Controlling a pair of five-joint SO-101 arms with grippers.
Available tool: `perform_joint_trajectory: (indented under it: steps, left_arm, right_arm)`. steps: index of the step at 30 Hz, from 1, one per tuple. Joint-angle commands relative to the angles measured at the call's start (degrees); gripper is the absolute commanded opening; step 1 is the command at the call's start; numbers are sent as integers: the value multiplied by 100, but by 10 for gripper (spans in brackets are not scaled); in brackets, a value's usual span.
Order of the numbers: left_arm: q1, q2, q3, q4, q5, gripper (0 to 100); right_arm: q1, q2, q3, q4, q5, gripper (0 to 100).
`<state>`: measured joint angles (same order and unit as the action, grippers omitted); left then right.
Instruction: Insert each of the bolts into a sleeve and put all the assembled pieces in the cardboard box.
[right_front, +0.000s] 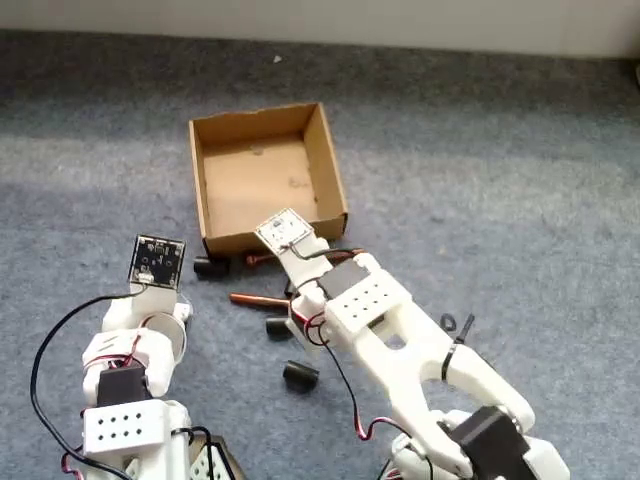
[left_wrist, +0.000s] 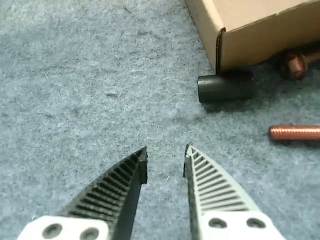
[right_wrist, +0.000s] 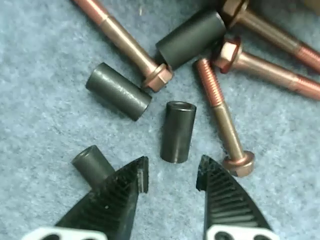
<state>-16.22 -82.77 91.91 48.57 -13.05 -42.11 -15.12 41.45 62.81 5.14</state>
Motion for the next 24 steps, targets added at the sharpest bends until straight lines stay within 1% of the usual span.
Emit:
perform_joint_trajectory:
  steps: [1,5,13,15,18,21,24]
  left_arm:
    - [-75,-40,-92,9,0,153]
    - [-75,-40,-84,9,0,153]
    - [-75,-40,-66,9,0,152]
    - [-75,-40,-66,9,-9,152]
    - [-75,-40,-66,9,-18,151]
    - [-75,-40,-66,26,-26,152]
    - [-75,-40,-119,53,-35,152]
  right_arm:
    - [-31,145,-268,-365,-35,162]
    - [-31,532,-251,-778,-35,162]
    - [224,1007,-242,-1165,-26,159]
    - [224,1033,-233,-1244,-26,117]
    - [268,989,-233,-1253,-26,0]
    - [277,716,-127,-1182,-26,5]
    - [426,40,163,-1130,-26,5]
